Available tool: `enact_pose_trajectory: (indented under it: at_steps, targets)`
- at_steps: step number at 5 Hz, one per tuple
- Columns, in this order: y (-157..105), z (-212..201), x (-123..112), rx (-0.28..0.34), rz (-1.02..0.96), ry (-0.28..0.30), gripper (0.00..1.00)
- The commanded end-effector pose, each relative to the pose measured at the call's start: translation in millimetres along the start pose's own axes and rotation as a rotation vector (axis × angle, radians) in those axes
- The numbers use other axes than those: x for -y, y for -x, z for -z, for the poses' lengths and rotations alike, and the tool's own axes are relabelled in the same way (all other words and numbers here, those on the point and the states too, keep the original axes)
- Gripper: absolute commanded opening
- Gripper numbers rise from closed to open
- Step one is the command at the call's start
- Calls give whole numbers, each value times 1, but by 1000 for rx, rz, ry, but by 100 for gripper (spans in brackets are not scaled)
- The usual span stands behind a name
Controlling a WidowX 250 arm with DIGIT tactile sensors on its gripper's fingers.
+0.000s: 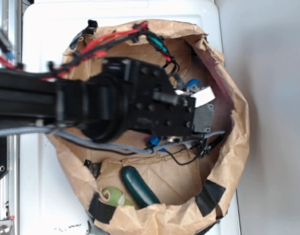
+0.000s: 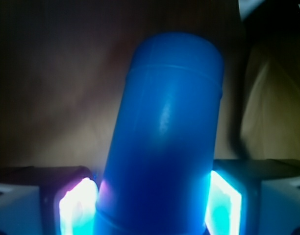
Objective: Grab the blue bottle.
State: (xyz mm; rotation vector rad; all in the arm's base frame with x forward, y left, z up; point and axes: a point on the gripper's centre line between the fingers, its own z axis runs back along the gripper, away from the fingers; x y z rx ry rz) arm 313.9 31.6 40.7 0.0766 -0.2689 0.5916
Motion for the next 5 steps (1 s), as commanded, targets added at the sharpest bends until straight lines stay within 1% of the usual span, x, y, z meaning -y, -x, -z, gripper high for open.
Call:
enact_pose_trajectory:
  at_steps: [1, 2, 3, 4, 5]
  targets:
    - [-20, -86, -25, 7, 28, 133, 0]
    - [-14, -105, -28, -21, 71, 151, 0]
    - [-15, -116, -32, 2, 96, 189, 0]
    - [-15, -115, -31, 8, 106, 199, 0]
    - [-14, -111, -25, 31, 208, 172, 0]
